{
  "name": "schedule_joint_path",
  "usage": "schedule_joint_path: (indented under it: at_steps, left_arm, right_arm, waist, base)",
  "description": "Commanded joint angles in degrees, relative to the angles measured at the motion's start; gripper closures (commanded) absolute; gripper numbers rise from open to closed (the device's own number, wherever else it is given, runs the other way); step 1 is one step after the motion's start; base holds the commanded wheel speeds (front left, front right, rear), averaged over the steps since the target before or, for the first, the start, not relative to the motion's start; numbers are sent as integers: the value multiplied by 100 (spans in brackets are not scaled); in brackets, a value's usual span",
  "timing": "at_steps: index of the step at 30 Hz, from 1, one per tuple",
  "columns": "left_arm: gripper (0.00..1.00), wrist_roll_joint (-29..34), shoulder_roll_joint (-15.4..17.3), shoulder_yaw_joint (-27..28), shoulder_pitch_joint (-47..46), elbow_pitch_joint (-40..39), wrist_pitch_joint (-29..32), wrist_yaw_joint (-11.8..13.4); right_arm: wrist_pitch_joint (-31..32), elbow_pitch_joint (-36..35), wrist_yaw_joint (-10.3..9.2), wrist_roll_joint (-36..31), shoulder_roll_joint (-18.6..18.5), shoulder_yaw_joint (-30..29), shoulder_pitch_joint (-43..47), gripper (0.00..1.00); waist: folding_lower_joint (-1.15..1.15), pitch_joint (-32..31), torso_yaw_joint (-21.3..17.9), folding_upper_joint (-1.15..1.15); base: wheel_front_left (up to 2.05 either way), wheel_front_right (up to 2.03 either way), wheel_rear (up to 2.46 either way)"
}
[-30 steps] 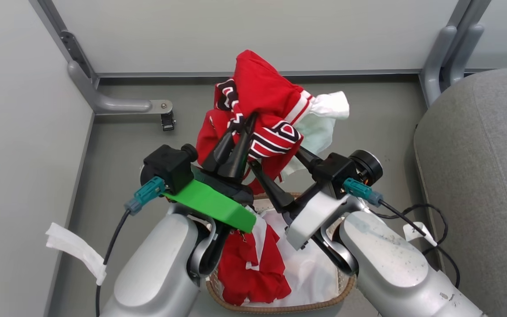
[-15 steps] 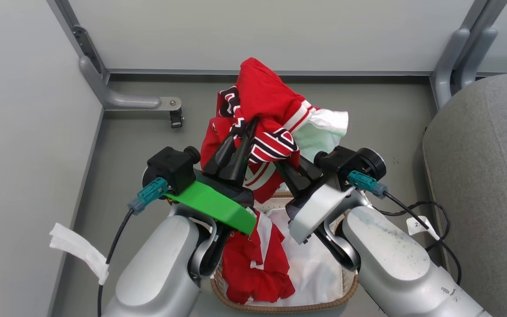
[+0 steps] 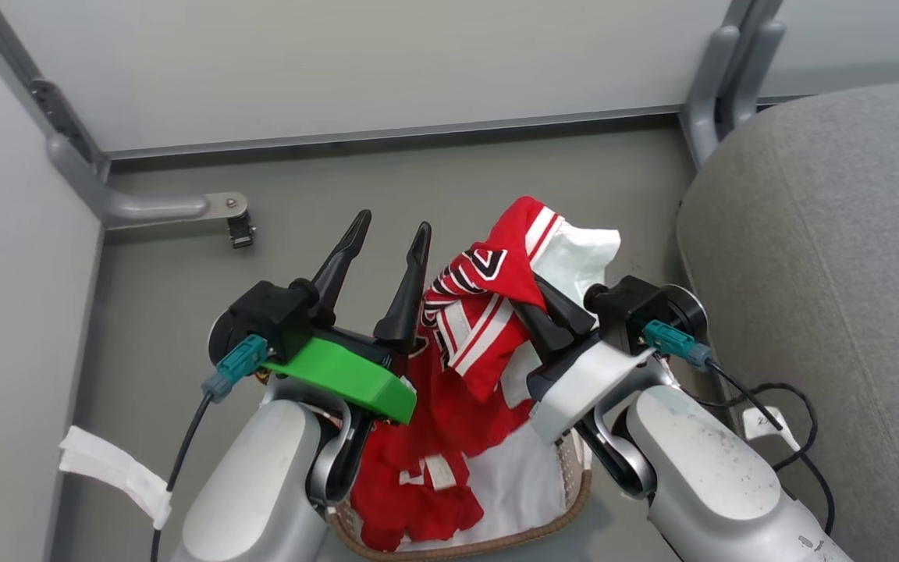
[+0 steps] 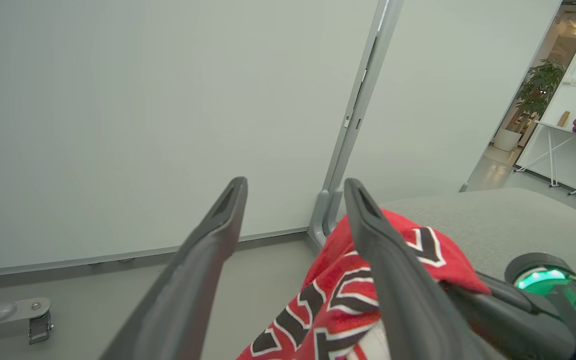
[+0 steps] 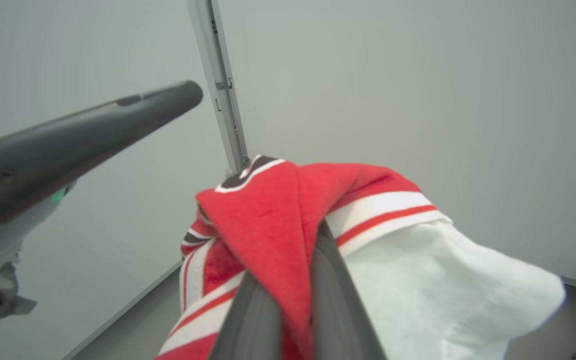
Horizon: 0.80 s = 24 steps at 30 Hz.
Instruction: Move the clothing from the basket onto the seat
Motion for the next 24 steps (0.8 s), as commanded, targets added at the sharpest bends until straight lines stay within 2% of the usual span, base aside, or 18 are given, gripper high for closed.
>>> schedule_joint_path:
  at_steps: [1,8,17,19,24]
  left_arm:
    - [0,35,79,38,129,7,-3,7]
    - [0,109,202,194,403,-78,-2,7]
    - [0,418,294,134,720,-327,-2,7]
    - [0,447,293,33,739,-361,-2,7]
    - [0,390,310,-276,572,-330,-2,7]
  right_arm:
    - [-15,-51,-6,-79,-24,-81,102,100]
    - [-15,-247,-6,-149,-19,-390,321,100]
    - [-15,-536,-6,-131,-18,-639,642,100]
    - [-15,-590,-6,-180,-18,-736,716,100]
    - [-15,-798,-6,-381,-7,-1127,978,100]
  waist:
    - [0,49,-520,0]
    - [0,135,-1552,0]
    - [0,212,-2850,0]
    - [0,250,-3017,0]
    - [0,361,-3082,0]
  base:
    - [0,0,0]
    - [0,0,0]
    - [0,0,0]
    - [0,0,0]
    - [0,0,0]
